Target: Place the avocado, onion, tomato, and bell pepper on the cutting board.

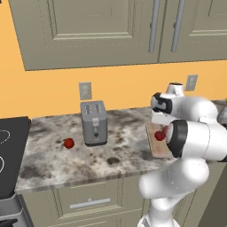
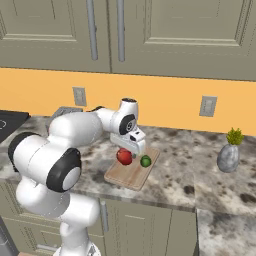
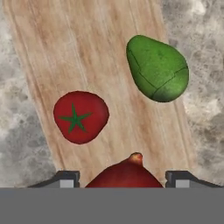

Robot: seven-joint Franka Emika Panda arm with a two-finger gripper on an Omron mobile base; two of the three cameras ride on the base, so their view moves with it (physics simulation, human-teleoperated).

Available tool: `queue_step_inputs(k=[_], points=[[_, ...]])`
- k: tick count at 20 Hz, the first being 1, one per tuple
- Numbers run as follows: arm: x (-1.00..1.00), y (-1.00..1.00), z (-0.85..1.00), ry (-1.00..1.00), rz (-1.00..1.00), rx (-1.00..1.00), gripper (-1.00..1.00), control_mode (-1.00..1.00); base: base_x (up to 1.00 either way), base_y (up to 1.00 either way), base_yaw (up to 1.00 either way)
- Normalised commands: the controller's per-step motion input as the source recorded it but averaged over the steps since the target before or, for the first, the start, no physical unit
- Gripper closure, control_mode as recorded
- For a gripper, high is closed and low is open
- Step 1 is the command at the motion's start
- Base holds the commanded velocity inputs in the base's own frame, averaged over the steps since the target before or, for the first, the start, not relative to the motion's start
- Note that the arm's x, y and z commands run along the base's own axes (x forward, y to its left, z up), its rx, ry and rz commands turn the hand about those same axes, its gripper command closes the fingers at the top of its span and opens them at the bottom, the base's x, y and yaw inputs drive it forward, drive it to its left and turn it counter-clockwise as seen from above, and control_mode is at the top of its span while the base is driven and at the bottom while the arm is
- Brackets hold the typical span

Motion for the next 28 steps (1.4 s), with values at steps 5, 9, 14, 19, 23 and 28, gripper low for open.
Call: queue_step_inputs(k=[5,9,14,19,23,28], points=[[0.33,-0.21,-0.38,0.10,0.00,0.00,1.00,-1.00,0.00,0.00,0.00],[0.28,-0.23,-0.47,0.11,0.00,0.00,1.00,-1.00,0.00,0.00,0.00],[0.16,-0.06,-0.37,0.11,0.00,0.01,1.00,-1.00,0.00,0.00,0.00],[0.05,0.00,-0.26,0.08,0.00,0.01,1.00,-1.00,0.00,0.00,0.00],[-0.20,0.13,-0.33,0.07,0.00,0.06,1.00,-1.00,0.00,0.00,0.00],[-0.15,0.43,-0.42,0.13,0.00,0.04,1.00,-1.00,0.00,0.00,0.00]])
